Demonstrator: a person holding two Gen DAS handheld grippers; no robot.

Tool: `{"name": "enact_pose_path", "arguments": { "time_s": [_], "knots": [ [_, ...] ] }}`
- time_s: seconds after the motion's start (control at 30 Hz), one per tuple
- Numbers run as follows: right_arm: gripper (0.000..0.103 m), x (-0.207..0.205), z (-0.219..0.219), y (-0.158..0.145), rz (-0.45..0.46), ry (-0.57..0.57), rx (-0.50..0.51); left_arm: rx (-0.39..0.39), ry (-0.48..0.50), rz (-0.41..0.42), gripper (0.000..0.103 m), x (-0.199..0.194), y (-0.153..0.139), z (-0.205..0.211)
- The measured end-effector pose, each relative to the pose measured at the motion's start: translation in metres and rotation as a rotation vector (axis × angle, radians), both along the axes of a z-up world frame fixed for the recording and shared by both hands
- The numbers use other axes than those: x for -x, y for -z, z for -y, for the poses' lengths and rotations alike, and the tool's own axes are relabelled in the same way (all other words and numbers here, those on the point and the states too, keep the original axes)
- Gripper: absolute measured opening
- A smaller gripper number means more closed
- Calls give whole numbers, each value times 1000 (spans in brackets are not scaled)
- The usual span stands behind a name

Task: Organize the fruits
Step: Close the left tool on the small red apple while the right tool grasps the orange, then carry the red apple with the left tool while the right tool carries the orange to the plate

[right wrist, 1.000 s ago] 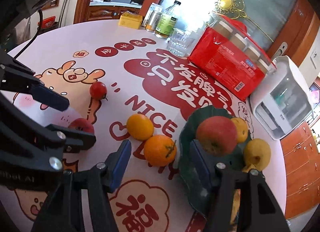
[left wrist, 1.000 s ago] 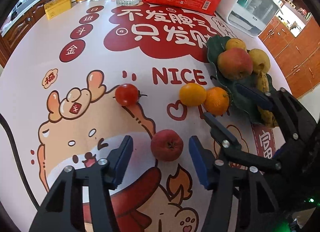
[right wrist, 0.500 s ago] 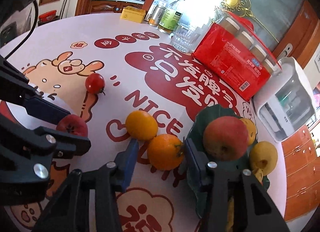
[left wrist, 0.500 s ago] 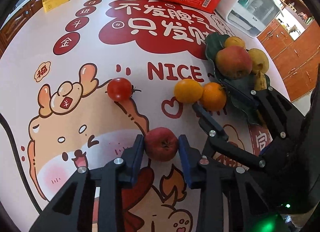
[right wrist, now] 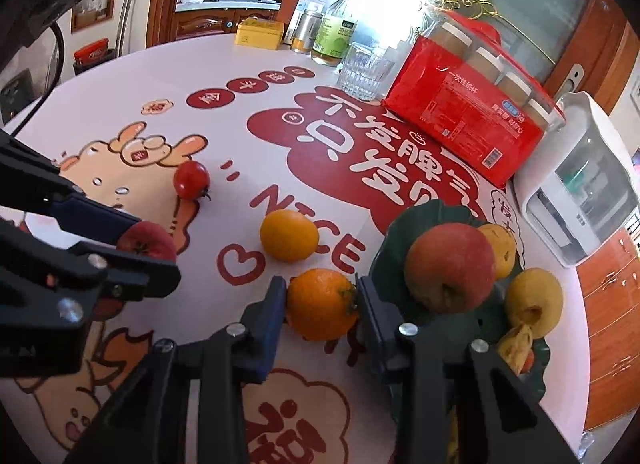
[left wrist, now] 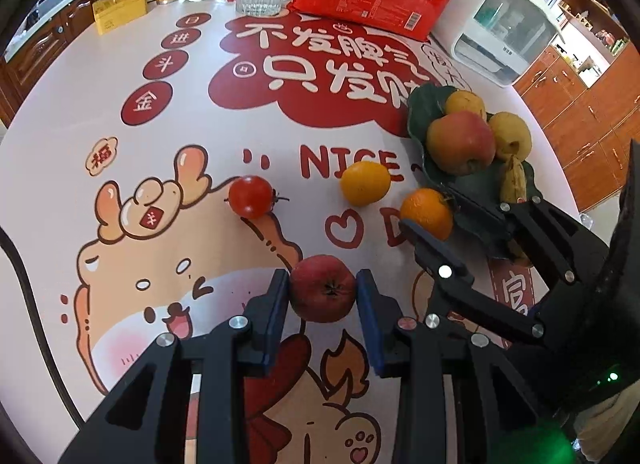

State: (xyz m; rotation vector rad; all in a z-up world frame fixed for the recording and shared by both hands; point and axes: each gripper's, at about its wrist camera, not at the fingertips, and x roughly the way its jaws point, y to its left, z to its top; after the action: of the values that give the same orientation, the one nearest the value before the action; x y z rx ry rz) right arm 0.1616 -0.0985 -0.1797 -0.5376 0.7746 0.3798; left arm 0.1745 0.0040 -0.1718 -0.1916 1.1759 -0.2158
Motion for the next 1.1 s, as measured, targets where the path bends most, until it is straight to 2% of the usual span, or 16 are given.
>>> {"name": "enact_pose_path", "arguments": {
  "time_s": [0.37, 0.53, 0.67, 0.93, 1.1],
  "knots": [
    [36, 22, 9, -36, 37, 27, -46, 0, 30, 70, 32, 12, -36, 6],
    [36, 31, 21, -58, 76, 62, -62, 11, 56, 133, 32, 15, -66, 13],
    [36, 31, 41, -82, 68, 111, -117, 31, 80, 175, 32, 11, -92, 22],
    [36, 14, 96, -144, 66, 215, -239, 24, 172, 250, 33, -9, -135, 59],
    [36, -5, 132, -177, 81, 281, -279, 32, 206, 269, 33, -25, -149, 82]
  ]
}}
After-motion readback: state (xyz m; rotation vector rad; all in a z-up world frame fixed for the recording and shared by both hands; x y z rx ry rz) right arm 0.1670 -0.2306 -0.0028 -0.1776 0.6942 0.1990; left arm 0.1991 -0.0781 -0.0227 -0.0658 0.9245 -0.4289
